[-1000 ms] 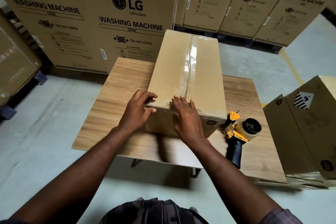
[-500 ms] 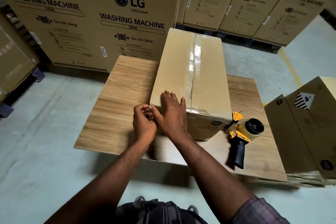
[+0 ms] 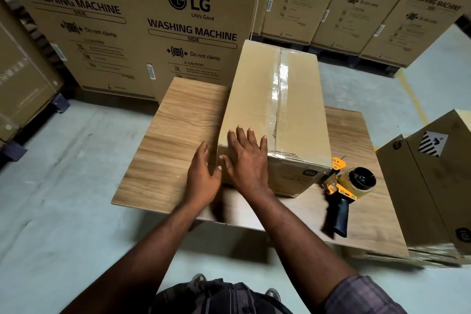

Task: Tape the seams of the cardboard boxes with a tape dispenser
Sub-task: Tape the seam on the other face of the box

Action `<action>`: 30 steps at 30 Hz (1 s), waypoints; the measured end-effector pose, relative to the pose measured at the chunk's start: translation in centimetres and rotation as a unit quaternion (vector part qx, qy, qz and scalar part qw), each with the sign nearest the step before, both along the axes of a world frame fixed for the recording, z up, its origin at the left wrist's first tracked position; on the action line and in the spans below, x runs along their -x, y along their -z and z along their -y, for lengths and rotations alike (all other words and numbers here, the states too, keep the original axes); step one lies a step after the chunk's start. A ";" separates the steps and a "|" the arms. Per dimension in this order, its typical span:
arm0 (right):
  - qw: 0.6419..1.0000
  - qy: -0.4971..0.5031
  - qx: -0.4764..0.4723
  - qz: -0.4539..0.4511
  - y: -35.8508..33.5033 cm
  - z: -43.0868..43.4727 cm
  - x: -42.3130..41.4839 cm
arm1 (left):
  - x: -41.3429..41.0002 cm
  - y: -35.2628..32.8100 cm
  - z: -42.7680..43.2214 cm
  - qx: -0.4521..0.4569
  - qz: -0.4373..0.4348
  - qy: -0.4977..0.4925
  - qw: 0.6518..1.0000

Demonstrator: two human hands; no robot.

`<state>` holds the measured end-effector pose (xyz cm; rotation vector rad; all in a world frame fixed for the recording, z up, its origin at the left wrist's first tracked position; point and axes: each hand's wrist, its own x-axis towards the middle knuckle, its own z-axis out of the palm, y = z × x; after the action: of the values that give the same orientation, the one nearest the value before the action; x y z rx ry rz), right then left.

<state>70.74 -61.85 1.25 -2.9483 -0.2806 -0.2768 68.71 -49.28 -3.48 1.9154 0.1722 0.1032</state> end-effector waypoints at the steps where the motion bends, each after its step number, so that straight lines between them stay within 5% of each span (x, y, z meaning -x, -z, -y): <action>1: 1.000 0.002 -0.003 0.009 0.2 -0.1 0.0 | 0.1 -0.3 0.1 -0.035 0.003 0.047 0.998; 7: 0.998 -0.035 -0.043 0.001 0.3 0.6 0.1 | -0.3 0.1 -0.8 -0.121 -0.122 0.126 0.977; 10: 0.995 -0.045 -0.085 0.016 -0.1 1.4 0.9 | -0.4 -1.3 -1.0 -0.186 -0.004 0.091 0.978; 13: 0.997 -0.048 -0.066 0.011 0.2 1.2 2.0 | -0.7 -3.4 0.3 -0.335 0.155 0.160 0.915; 15: 0.998 -0.039 -0.036 -0.018 0.7 1.2 2.6 | -0.9 -3.5 1.0 -0.415 0.161 0.211 0.870; 20: 1.000 0.003 0.017 -0.008 2.0 4.9 3.8 | -0.9 -2.5 0.6 -0.508 0.157 0.215 0.819; 30: 0.979 0.203 -0.020 -0.012 1.8 18.2 6.6 | -0.5 -3.6 2.7 -0.495 0.139 0.146 0.846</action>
<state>64.18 -80.01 -0.57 -2.9401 0.3330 -0.2930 69.17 -52.00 0.14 2.8961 -0.4682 0.3082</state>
